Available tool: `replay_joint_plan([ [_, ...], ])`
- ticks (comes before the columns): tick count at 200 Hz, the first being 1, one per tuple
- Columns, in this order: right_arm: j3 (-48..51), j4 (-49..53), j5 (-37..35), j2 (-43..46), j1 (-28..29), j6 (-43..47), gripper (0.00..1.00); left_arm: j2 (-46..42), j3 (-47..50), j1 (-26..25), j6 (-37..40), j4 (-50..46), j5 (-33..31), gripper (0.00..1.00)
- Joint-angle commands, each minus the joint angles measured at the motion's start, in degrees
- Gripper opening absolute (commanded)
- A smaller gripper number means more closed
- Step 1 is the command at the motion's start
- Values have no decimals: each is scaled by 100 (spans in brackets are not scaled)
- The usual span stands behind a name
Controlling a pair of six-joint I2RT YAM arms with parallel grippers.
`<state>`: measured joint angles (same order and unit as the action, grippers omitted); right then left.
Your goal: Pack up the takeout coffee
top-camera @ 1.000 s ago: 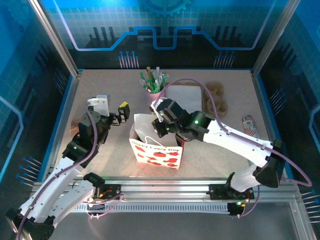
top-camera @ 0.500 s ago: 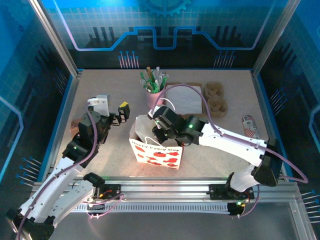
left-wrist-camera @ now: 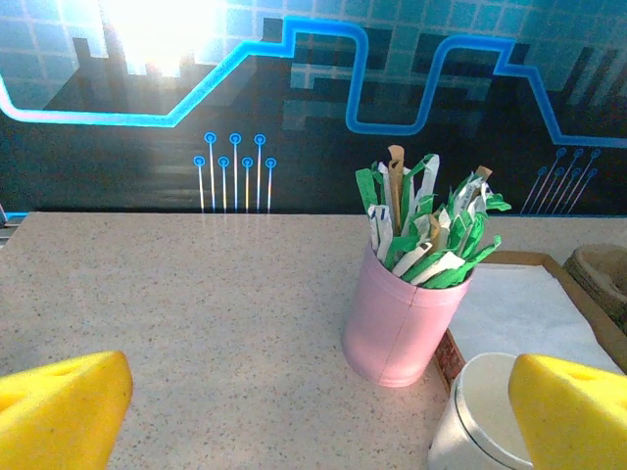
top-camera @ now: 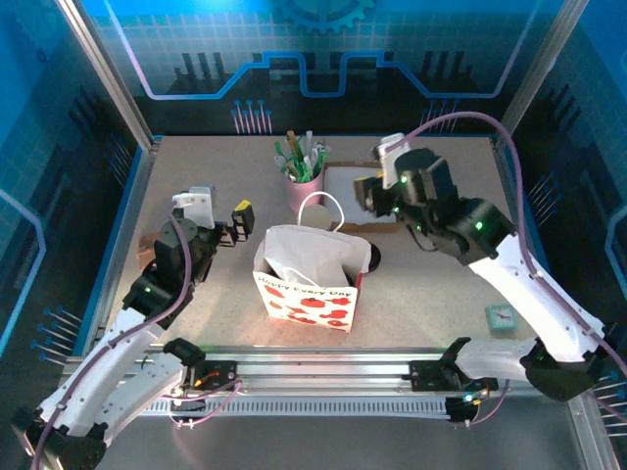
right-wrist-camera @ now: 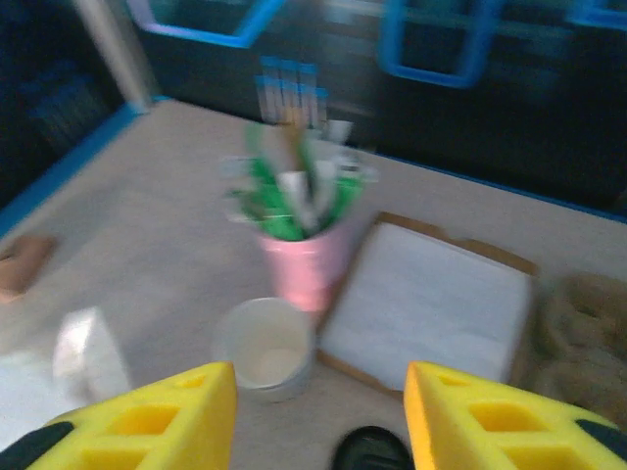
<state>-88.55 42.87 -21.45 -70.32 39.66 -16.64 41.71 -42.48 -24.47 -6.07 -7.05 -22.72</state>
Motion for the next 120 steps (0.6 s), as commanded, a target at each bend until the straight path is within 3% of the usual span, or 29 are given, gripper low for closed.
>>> replay_joint_plan([
  [1, 394, 158, 369, -296, -789, -352, 52, -76, 62, 48, -96, 186, -37, 99],
  [36, 531, -141, 1093, -1387, -1512, -681, 54, -78, 66, 53, -81, 178, -56, 99],
  [66, 344, -505, 1229, -2534, -1585, -837, 56, -69, 74, 52, -63, 180, -86, 99],
  [120, -847, -379, 1204, -4779, -1710, -996, 58, -41, 107, 50, -16, 213, -128, 99],
])
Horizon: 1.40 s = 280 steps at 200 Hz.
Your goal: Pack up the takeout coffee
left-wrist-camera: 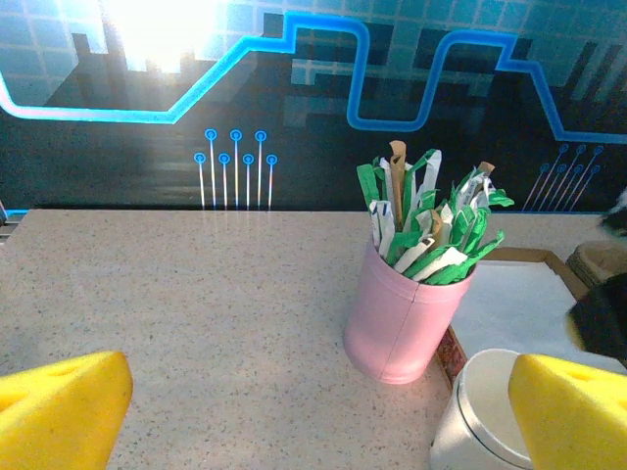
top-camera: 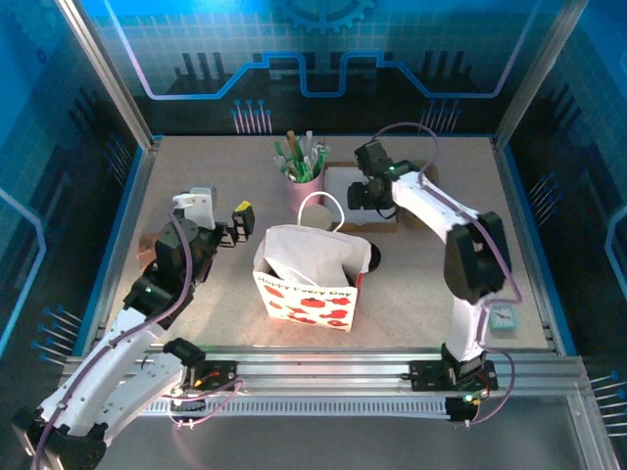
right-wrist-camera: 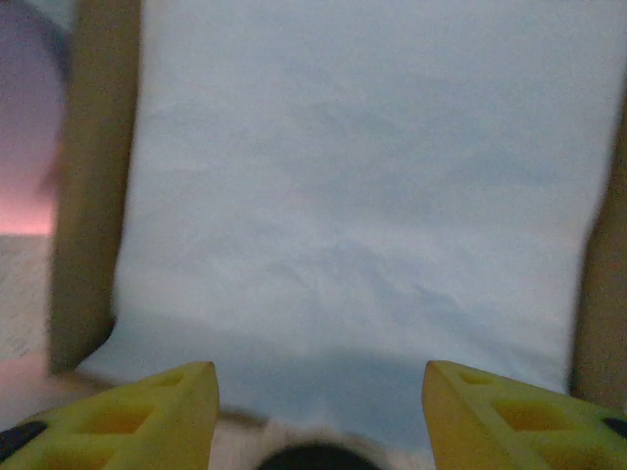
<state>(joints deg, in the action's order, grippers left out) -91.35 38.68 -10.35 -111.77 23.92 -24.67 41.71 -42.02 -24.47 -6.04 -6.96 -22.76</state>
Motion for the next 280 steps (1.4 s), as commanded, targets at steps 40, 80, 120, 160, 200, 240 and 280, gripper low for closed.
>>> replay_joint_plan([
  [40, -1044, 49, -70, -1331, -143, -164, 55, 10, 56, 48, 7, 207, -150, 99],
  [80, -1346, 246, -193, -1747, -195, -121, 47, 47, 58, 51, 19, 222, -132, 99],
  [120, -1391, 315, -141, -1784, -239, -87, 32, 56, 49, 55, 34, 216, -121, 99],
  [160, -1201, 186, -123, -1468, -285, -97, 12, 56, 54, 49, 39, 230, -115, 99],
  [200, -1141, 170, -30, -1285, -344, -88, 1, 49, 45, 52, 37, 219, -128, 99],
  [240, -1000, 123, -69, -776, -362, -100, 0, 37, 51, 47, 42, 225, -148, 99],
  [280, -647, -39, -196, 12, -379, -166, 0, 30, 51, 47, 47, 226, -146, 99],
])
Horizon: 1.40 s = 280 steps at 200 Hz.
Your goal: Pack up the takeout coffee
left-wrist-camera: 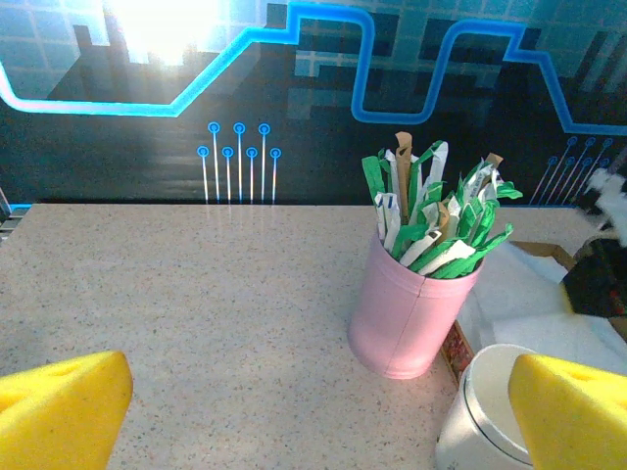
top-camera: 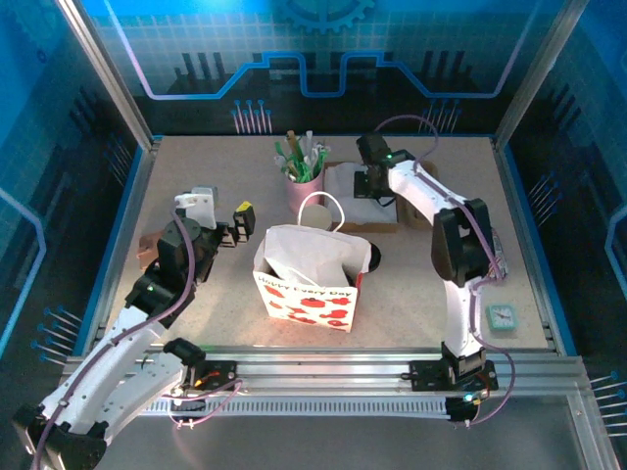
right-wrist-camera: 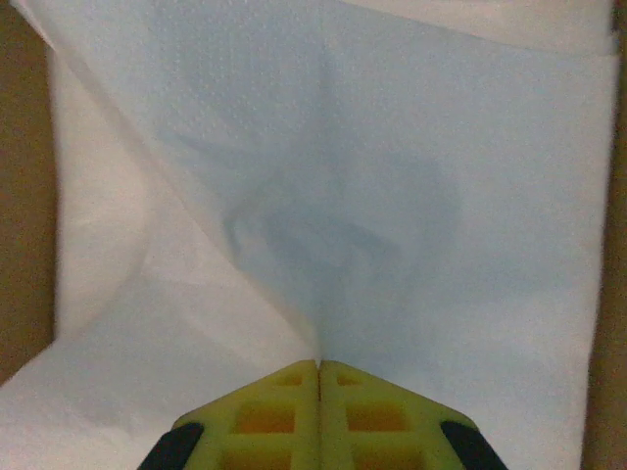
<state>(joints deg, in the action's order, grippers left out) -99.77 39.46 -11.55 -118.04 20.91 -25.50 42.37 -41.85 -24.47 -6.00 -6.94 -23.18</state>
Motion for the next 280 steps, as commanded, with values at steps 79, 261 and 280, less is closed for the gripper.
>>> replay_joint_plan([
  [79, 864, -457, 42, 2150, -205, -187, 0, -63, 36, 48, 35, 227, -98, 99],
  [261, 1324, -140, 179, 1415, -280, -45, 36, -124, 38, 50, 1, 210, -41, 99],
  [280, 1411, -123, -49, 1496, -300, -13, 44, -124, 39, 52, 3, 209, -47, 99],
])
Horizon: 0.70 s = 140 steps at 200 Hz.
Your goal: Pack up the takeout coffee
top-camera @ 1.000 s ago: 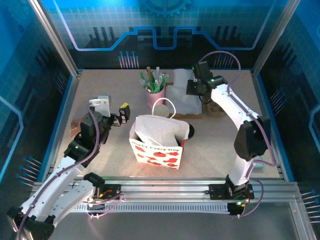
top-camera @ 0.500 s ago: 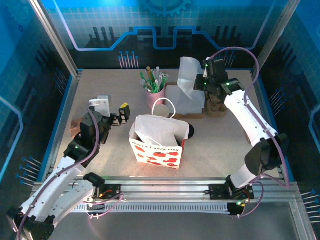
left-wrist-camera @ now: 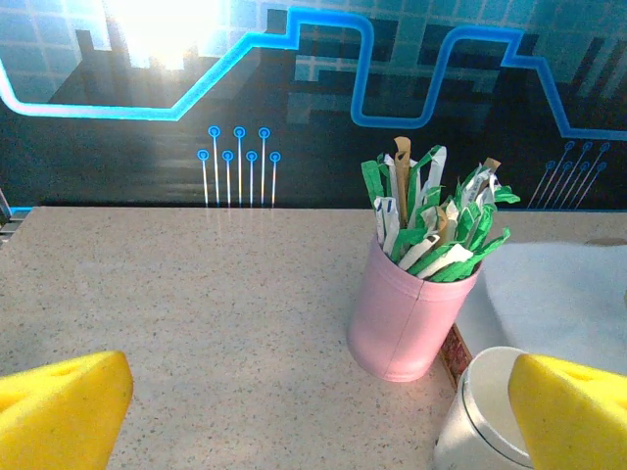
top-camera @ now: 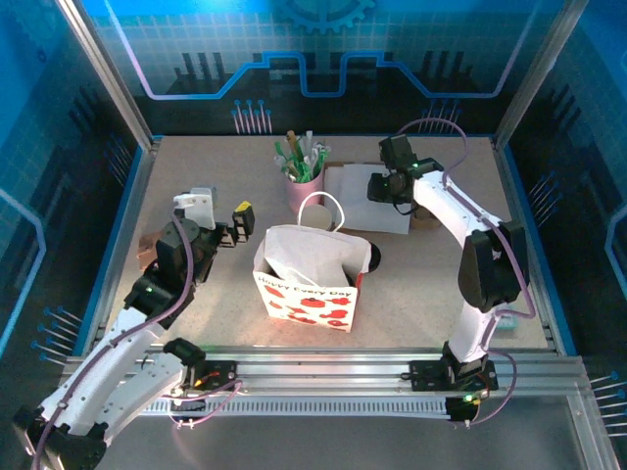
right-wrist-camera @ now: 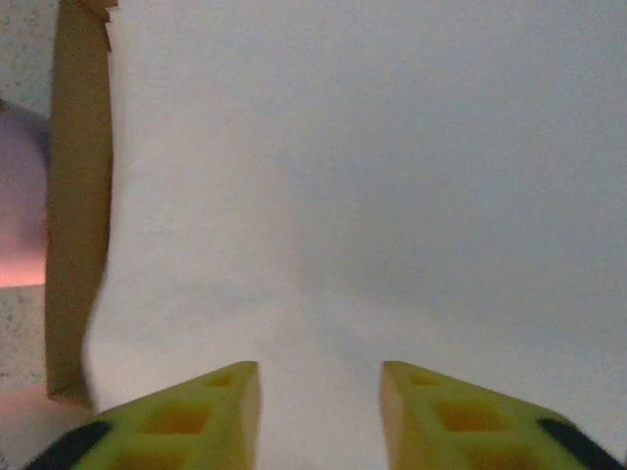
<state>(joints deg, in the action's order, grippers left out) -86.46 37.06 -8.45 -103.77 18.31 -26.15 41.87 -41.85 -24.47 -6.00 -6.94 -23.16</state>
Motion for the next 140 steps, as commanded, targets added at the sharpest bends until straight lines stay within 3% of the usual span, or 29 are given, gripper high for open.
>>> replay_joint_plan([
  [1, 87, 122, -368, 77, -39, 55, 44, -73, 42, 50, 7, 205, -49, 99],
  [50, 594, -255, -569, 491, -328, 57, 55, -74, 44, 53, 3, 215, -35, 99],
  [106, 1060, -963, -372, 698, -770, 87, 55, -92, 45, 52, 2, 226, -11, 99],
  [140, 842, -928, -45, 319, -972, 116, 51, -83, 49, 48, -6, 221, 16, 99],
])
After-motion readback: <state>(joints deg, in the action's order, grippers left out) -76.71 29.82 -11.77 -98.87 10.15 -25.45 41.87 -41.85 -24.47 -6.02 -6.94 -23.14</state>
